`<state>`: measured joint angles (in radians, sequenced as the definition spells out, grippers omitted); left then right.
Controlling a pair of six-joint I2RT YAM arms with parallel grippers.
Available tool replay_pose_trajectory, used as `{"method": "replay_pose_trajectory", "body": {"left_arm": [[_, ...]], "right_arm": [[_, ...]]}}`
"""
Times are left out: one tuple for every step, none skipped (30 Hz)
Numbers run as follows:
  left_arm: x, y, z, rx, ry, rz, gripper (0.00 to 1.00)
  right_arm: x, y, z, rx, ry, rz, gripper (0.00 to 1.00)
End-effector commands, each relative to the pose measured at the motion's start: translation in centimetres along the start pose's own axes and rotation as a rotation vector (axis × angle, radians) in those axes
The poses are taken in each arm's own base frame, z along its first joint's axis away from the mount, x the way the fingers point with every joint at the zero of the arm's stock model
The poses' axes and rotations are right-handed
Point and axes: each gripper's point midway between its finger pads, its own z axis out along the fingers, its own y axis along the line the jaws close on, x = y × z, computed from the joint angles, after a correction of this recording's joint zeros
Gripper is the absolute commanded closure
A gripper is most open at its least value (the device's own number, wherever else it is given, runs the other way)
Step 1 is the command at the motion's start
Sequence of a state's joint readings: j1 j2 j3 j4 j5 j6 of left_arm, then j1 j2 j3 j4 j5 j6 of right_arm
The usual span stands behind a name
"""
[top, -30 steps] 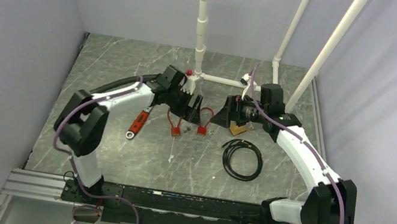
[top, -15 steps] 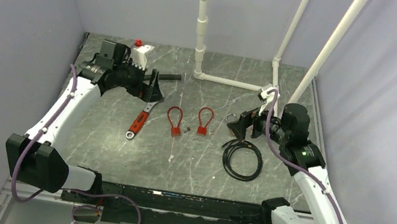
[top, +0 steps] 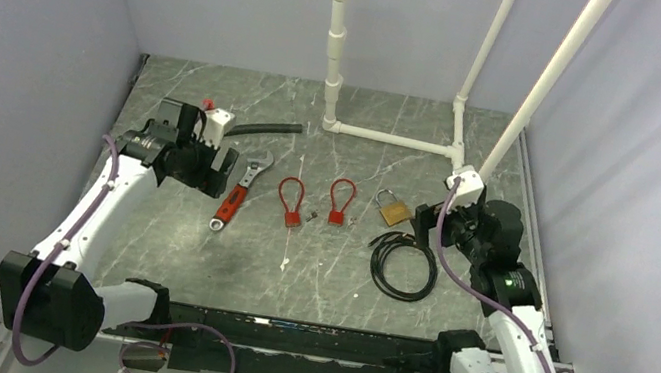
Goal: Lock with the key
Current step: Reset both arms
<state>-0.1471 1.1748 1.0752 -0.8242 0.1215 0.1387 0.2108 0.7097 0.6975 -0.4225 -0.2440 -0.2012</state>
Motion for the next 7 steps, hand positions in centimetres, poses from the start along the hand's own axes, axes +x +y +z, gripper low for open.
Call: {"method": "replay_pose_trajectory", "body": {"left_arm": [[-0.61, 1.47, -0.4, -0.079, -0.048, 0.044, 0.01], [-0.56, 1.34, -0.4, -0.073, -0.048, 0.043, 0.01], [-0.57, 1.31, -0.47, -0.071, -0.05, 0.042, 0.01], [-0.74, 1.09, -0.62, -0.062, -0.062, 0.046, 0.01], [-0.97, 0.96, -0.73, -0.054, -0.074, 0.047, 0.01], [-1.2, 0.81, -0.84, -0.048, -0.083, 0.045, 0.01], [-1.41, 0.76, -0.92, -0.047, -0.09, 0.035, 0.01]], "right_arm": [[-0.2, -1.38, -0.63, 0.061, -0.03, -0.036, 0.0], [-0.11, -1.48, -0.68, 0.066, -0.031, -0.033, 0.0], [-0.06, -1.51, -0.74, 0.066, -0.034, -0.032, 0.0], [-0.04, -1.54, -0.81, 0.067, -0.037, -0.031, 0.0], [0.0, -1.58, -0.86, 0.068, -0.038, -0.03, 0.0], [-0.05, -1.61, -0.93, 0.069, -0.039, -0.028, 0.0], [-0.09, -1.67, -0.98, 0.07, -0.039, -0.026, 0.0]]}}
